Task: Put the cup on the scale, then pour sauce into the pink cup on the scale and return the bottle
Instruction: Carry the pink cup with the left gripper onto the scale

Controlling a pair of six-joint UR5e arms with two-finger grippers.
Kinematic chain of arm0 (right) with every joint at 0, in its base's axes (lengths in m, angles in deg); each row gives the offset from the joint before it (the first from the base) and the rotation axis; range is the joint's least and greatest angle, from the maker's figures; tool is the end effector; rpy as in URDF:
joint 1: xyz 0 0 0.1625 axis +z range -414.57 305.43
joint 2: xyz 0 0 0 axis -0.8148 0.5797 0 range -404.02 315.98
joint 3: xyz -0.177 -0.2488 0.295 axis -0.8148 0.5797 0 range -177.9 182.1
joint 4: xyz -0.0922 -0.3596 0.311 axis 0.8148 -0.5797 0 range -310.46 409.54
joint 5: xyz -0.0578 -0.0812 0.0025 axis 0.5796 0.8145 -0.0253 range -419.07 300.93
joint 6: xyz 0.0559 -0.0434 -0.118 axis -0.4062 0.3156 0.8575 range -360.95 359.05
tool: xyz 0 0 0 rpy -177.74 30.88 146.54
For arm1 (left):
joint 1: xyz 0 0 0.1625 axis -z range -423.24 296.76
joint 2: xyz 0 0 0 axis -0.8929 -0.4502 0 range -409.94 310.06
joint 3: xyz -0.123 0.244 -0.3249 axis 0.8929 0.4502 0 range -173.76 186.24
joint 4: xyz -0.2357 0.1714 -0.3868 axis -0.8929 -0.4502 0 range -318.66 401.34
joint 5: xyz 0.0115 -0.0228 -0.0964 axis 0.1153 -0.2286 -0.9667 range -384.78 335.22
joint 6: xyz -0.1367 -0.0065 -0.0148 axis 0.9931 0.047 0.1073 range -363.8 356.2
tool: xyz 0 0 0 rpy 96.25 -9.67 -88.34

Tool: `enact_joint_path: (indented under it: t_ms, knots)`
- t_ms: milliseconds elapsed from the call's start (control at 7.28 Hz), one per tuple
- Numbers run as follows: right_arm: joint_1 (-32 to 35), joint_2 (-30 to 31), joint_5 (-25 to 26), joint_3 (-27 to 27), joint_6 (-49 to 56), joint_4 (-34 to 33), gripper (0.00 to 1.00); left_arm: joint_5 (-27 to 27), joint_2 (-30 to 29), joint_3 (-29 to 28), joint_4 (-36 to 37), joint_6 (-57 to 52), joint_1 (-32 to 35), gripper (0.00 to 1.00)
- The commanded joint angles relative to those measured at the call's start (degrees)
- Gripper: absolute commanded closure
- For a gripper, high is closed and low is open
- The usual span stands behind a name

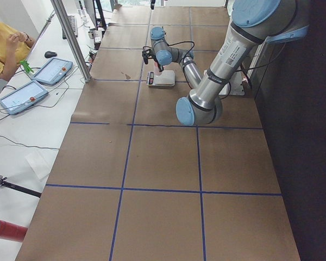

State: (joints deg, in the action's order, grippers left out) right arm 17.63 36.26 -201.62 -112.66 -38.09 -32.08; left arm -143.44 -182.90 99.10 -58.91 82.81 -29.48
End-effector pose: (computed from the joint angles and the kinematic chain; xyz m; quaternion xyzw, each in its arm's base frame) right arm -0.1560 -0.5648 0.3109 0.1007 -0.5167 -0.0193 0.8500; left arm 0.6025 -0.4837 0.1239 -0.0620 0.5013 -0.1117 0.8558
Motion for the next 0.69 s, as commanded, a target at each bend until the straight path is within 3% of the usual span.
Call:
enact_joint_path:
  t_ms: [0,550]
  knots:
    - [-0.56,0.58,-0.09,-0.19,-0.13,-0.03,0.00,3.25,-1.16,-2.51,-0.82,1.11,-3.09,1.00]
    - [-3.11,2.33,-0.01,-1.51,-2.76,-0.03,0.01,2.73,-0.98,-1.72,0.23,1.37,-3.18,0.98]
